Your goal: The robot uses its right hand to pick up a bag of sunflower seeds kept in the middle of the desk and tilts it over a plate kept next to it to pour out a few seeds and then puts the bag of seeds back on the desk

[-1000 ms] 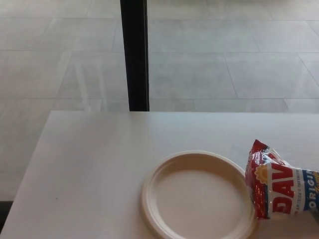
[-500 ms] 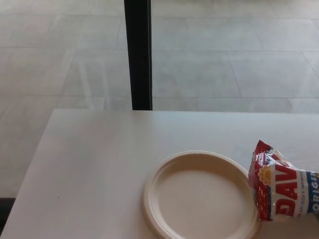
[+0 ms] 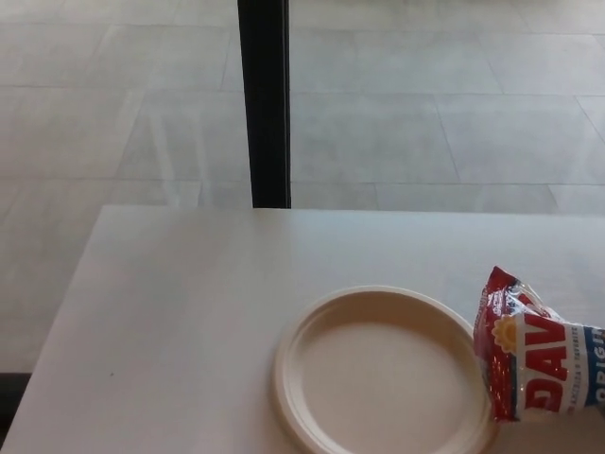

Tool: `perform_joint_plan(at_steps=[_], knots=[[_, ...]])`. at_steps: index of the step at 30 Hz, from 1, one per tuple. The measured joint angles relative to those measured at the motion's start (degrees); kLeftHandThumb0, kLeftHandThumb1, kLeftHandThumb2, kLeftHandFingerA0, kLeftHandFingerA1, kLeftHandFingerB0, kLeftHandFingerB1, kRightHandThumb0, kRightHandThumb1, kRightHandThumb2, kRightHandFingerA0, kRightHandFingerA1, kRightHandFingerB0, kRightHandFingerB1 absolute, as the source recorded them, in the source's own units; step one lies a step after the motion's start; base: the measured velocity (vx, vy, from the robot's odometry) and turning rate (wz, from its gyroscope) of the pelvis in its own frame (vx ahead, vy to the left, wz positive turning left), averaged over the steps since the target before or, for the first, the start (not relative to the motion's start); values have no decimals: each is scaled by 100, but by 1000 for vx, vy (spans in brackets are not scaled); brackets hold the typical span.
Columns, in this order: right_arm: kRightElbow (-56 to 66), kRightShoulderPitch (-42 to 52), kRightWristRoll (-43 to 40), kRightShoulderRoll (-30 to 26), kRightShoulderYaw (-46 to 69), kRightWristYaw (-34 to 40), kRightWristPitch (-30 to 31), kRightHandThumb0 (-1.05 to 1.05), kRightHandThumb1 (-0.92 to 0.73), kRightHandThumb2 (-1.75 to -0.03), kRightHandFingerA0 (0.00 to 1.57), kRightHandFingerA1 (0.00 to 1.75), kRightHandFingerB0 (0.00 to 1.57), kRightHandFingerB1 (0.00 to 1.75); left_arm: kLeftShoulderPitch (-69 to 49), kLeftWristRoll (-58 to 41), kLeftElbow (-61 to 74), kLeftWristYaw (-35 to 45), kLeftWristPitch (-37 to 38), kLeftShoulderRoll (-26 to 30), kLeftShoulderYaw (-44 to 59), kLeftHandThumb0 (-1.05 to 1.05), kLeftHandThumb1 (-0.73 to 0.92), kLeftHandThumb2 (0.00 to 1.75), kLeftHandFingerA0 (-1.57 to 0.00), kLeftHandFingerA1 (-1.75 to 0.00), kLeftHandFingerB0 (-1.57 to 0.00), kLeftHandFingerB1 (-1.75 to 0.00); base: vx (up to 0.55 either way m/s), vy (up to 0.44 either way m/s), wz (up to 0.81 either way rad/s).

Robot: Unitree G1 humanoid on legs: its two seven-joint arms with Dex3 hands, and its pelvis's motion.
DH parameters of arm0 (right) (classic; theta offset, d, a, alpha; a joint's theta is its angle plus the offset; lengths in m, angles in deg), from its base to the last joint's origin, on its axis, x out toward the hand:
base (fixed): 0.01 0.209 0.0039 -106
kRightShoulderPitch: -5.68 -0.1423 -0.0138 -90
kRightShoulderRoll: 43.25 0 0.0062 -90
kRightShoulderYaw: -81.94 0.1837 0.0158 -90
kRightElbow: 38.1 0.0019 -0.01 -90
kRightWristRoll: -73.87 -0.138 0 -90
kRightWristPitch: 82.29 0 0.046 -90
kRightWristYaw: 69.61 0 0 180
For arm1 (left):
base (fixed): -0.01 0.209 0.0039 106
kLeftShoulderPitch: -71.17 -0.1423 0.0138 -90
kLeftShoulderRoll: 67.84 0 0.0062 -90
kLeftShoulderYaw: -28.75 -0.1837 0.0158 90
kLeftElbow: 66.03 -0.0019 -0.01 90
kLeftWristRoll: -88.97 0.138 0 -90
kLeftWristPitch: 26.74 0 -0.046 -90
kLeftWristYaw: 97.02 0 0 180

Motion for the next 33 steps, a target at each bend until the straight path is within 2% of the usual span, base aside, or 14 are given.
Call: perform_joint_plan(at_steps=[1,11,12,16,17,18,22,23,26,28,29,30,32,33], knots=[[5,-8,83,-20,-128,-19,6,-103,-60,-101,0,0,0,4,0,0,-11,10,4,0,-2,-36,46,68,-42,-77,-41,-65,0,0,0],[-324,-235,891,-34,-980,4,28,-102,-66,-103,0,3,0,1,-26,-9,1,26,44,9,-6,-33,49,68,-44,-76,-40,-64,0,0,0],[-390,-287,976,-44,-1028,15,24,-104,-68,-105,0,2,0,1,-16,-9,-16,25,47,17,-13,-34,35,90,-43,-72,-38,-66,0,0,0],[-681,-502,1251,-72,-1175,61,-5,-104,-67,-105,0,1,0,0,5,-9,-100,19,58,44,-35,-37,48,69,-42,-78,-39,-65,0,0,0],[-733,-534,1310,-73,-1194,78,-13,-104,-67,-105,0,2,0,0,6,-12,-104,22,66,46,-31,-36,34,91,-42,-72,-36,-66,0,0,0],[-783,-565,1372,-73,-1219,91,-23,-104,-67,-104,0,1,0,0,8,-21,-120,24,73,49,-23,-38,46,68,-42,-78,-39,-64,0,0,0],[-927,-705,1586,-74,-1356,120,-60,-104,-67,-104,0,2,0,0,53,-53,-196,24,91,66,-7,-37,34,90,-42,-72,-36,-66,0,0,0],[-978,-748,1643,-74,-1397,139,-84,-104,-66,-103,0,1,0,1,65,-64,-196,24,93,71,-1,-40,48,67,-44,-80,-40,-65,0,0,0],[-1244,-932,1875,-74,-1602,237,-156,-103,-65,-102,0,0,0,3,79,-72,-202,15,109,95,-28,-40,47,67,-46,-81,-40,-65,0,0,0],[-1390,-1009,2008,-74,-1711,295,-195,-101,-62,-100,0,0,0,4,100,-84,-218,9,110,100,-27,-39,49,68,-43,-77,-38,-63,0,0,0],[-1454,-1042,2064,-74,-1763,318,-219,-100,-60,-100,0,0,0,6,100,-88,-223,9,112,101,-27,-37,35,90,-44,-73,-34,-65,0,0,0],[-1533,-1090,2139,-73,-1849,343,-240,-100,-60,-98,0,0,0,8,101,-95,-225,4,109,102,-20,-36,49,70,-43,-79,-35,-64,0,0,0],[-1634,-1146,2258,-73,-1978,367,-272,-100,-60,-98,0,0,0,8,91,-117,-169,-3,107,101,-4,-36,49,70,-43,-79,-35,-64,0,0,0],[-1666,-1162,2301,-72,-2028,379,-286,-100,-60,-97,0,0,0,12,83,-127,-134,-4,107,101,4,-38,36,92,-44,-74,-36,-66,0,0,0]])
